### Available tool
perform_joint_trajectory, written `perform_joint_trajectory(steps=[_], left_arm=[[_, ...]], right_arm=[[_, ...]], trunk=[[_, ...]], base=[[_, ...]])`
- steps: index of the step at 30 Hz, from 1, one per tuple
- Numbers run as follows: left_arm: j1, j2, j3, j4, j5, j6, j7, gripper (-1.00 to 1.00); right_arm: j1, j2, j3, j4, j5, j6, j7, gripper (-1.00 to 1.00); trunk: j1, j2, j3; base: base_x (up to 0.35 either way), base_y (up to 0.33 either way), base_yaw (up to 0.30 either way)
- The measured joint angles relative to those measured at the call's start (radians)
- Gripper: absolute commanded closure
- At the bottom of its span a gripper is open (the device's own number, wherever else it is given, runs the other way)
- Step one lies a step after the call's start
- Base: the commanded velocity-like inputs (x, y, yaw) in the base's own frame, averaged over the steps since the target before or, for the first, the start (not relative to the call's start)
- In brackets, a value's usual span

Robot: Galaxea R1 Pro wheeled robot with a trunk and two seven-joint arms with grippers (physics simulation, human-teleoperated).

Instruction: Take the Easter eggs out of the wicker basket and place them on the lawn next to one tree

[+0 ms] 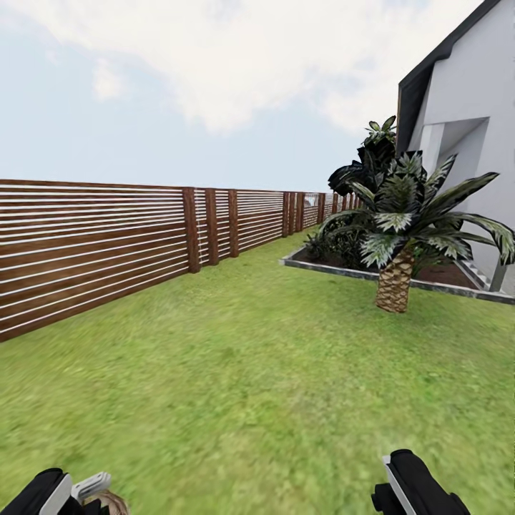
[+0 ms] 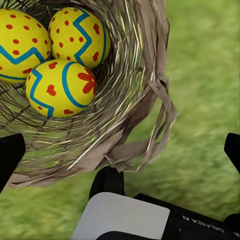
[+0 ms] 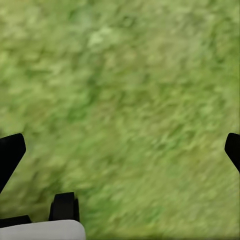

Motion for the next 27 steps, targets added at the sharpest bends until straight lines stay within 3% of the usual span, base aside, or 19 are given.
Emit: perform_joint_trajectory(steps=[27], left_arm=[[0.000, -0.008, 0.001, 0.002, -0.001, -0.001, 0.000, -1.00]], right_arm=[[0.000, 0.000, -0.001, 0.000, 0.000, 0.000, 0.000, -1.00]], trunk=[[0.103, -0.189, -0.085]], base=[[-0.002, 0.000, 0.000]])
